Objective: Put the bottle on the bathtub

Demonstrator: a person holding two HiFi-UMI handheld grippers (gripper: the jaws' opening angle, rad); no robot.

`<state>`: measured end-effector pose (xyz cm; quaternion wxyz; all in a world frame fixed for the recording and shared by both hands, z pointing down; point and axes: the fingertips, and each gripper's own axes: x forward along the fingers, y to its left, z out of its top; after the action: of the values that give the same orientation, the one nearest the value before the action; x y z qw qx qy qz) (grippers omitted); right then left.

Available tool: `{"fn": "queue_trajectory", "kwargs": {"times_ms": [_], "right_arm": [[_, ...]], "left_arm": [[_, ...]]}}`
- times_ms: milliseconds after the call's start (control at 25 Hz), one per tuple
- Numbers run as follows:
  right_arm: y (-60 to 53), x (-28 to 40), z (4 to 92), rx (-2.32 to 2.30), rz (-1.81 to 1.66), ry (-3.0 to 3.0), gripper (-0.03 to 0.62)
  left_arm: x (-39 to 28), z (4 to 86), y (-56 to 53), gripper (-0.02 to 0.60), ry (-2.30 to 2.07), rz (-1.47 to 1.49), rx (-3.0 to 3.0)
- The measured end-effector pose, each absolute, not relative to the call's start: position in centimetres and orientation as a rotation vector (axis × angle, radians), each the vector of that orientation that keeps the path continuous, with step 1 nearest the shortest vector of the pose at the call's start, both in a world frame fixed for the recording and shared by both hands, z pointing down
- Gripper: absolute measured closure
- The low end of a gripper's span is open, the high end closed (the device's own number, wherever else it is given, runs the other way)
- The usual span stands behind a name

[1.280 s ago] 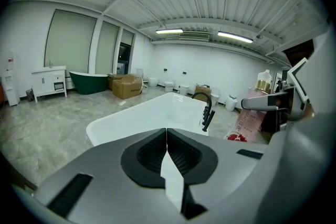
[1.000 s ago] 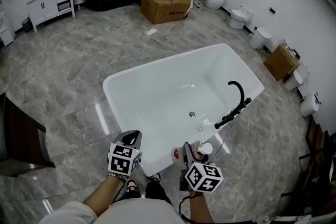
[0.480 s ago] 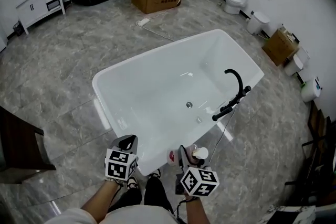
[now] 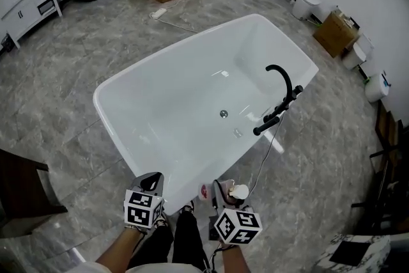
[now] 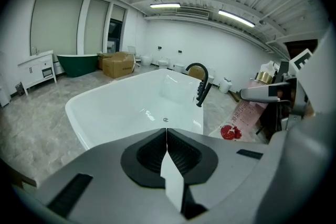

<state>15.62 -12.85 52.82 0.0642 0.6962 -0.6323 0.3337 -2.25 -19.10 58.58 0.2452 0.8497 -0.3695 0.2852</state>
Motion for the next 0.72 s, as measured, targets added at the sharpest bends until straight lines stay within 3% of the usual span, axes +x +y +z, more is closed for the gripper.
{"fn": "queue_trajectory", "kwargs": {"times_ms": [720], "right_arm": [[-14.9,22.0,57.3,2.177,0.976,-1.801,0.364]], "left_arm": [[4.4,61.8,-22.5,0.565,-0.882,0.833,2.409]]}}
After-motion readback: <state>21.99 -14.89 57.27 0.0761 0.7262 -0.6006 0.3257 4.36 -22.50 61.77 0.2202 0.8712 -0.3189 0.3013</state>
